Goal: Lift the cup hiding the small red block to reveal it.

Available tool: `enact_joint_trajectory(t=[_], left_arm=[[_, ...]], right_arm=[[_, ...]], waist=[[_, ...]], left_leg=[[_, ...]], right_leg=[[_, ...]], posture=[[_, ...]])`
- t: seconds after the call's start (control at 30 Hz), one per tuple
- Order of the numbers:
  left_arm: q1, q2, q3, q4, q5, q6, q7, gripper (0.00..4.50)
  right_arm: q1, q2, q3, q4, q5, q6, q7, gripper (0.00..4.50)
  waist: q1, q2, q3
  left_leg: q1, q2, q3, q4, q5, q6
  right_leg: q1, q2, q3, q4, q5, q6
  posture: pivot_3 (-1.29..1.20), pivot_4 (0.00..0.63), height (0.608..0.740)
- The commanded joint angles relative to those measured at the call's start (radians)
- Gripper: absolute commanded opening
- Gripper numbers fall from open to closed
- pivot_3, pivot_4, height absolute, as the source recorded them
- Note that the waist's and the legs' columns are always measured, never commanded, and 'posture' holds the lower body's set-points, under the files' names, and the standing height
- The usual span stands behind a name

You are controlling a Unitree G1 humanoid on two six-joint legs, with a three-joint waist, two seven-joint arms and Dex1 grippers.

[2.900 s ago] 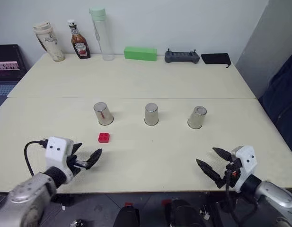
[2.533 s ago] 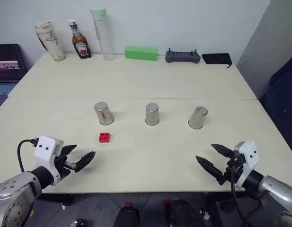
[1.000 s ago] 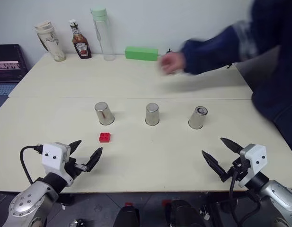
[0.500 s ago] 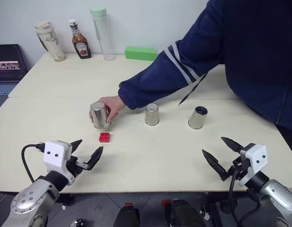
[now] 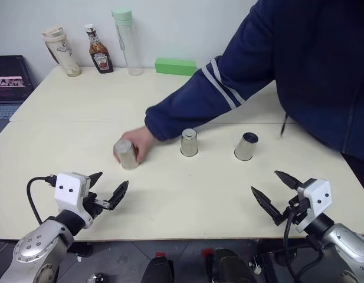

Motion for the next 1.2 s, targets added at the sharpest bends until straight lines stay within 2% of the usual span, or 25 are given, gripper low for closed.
enact_joint_trajectory(t=[0.03,1.2], left_arm=[[-0.008,0.013,0.012,-0.036,-0.007,-0.004,0.000,4.48],[-0.016,0.017,0.001,-0.039,-0.006,0.018,0.005,4.48]], right_arm=[[0.005,-0.002,-0.018,-0.034,0.006,-0.014,-0.001,4.50],[0.012,0.001,0.005,-0.049,-0.005,-0.005,-0.023,4.50]], waist=[[0.000,0.000,0.000],[0.000,0.000,0.000]], left_leg=[[0.000,0.000,0.000,0.000,0.000,0.000],[0.000,0.000,0.000,0.000,0.000,0.000]], right_leg=[[0.000,0.000,0.000,0.000,0.000,0.000],[0.000,0.000,0.000,0.000,0.000,0.000]], posture=[[0.00,0.150,0.740],[0.00,0.150,0.740]])
